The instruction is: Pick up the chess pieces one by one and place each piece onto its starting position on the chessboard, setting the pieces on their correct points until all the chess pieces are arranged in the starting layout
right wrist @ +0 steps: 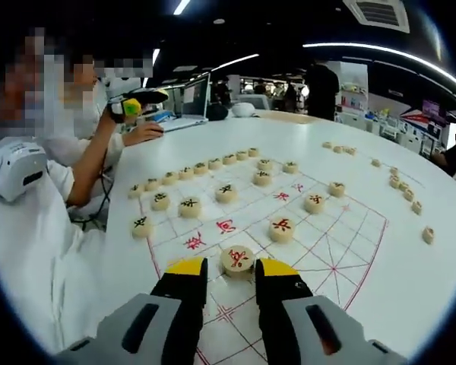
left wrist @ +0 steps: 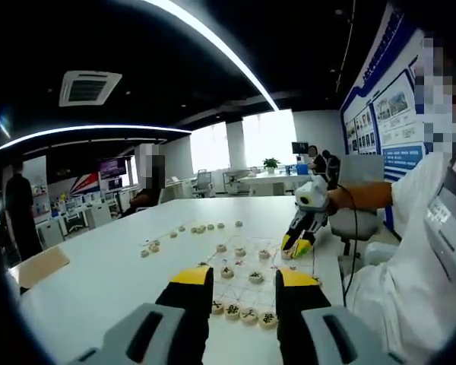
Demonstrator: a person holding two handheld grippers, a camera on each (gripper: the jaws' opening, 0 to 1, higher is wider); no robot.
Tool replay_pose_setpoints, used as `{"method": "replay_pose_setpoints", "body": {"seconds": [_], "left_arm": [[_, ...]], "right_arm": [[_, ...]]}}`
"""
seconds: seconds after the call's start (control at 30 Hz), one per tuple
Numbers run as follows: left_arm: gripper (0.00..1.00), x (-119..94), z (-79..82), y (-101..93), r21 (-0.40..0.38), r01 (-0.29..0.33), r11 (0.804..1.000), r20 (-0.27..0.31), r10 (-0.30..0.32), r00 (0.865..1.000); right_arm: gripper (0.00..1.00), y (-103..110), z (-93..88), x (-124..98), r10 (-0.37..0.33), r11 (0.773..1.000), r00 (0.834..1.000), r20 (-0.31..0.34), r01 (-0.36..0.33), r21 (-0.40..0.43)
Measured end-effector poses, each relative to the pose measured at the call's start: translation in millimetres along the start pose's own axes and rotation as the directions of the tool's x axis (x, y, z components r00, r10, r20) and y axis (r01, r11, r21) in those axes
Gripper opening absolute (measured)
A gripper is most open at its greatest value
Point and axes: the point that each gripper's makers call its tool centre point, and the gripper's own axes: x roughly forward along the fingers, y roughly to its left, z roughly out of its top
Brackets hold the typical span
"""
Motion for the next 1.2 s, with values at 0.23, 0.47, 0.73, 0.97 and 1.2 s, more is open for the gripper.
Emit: {"method": "replay_pose_setpoints", "body": {"seconds": [0.23, 0.47, 0.73, 0.97, 1.2], "left_arm": [[0.34, -0.4, 0.8, -0.2, -0.001, -0.001, 1.000, 0.005, 0.001, 1.000], [0.34, -1.5, 1.5, 0.4, 0.000, -0.003, 1.000, 0.006, 0.003, 1.000], [0.34, -3.1, 2.4, 2.9, -0.002, -0.006, 1.000, 0.008, 0.006, 1.000], [0.34, -4.8, 4.2, 4.2, 0.000, -0.011, 1.000, 0.014, 0.011, 1.000], [0.34, -11.1, 5.8, 9.4, -0.008, -0.025, 1.000, 0.026, 0.025, 0.999]], "right_arm": [[0.38, -13.6, 21.4, -11.0, -0.035, 0.999, 0.998, 0.047, 0.035, 0.009], [0.34, -55.9, 60.3, -9.3, -0.153, 0.985, 0.982, 0.112, 0.141, 0.103], [0.34, -105.9, 89.3, 11.3, -0.271, 0.955, 0.957, 0.105, 0.253, 0.155], [0.34, -143.7, 112.3, 44.9, -0.341, 0.937, 0.938, 0.065, 0.333, 0.104], [0.33, -194.8, 119.4, 88.8, -0.418, 0.907, 0.909, 0.010, 0.416, 0.063]]}}
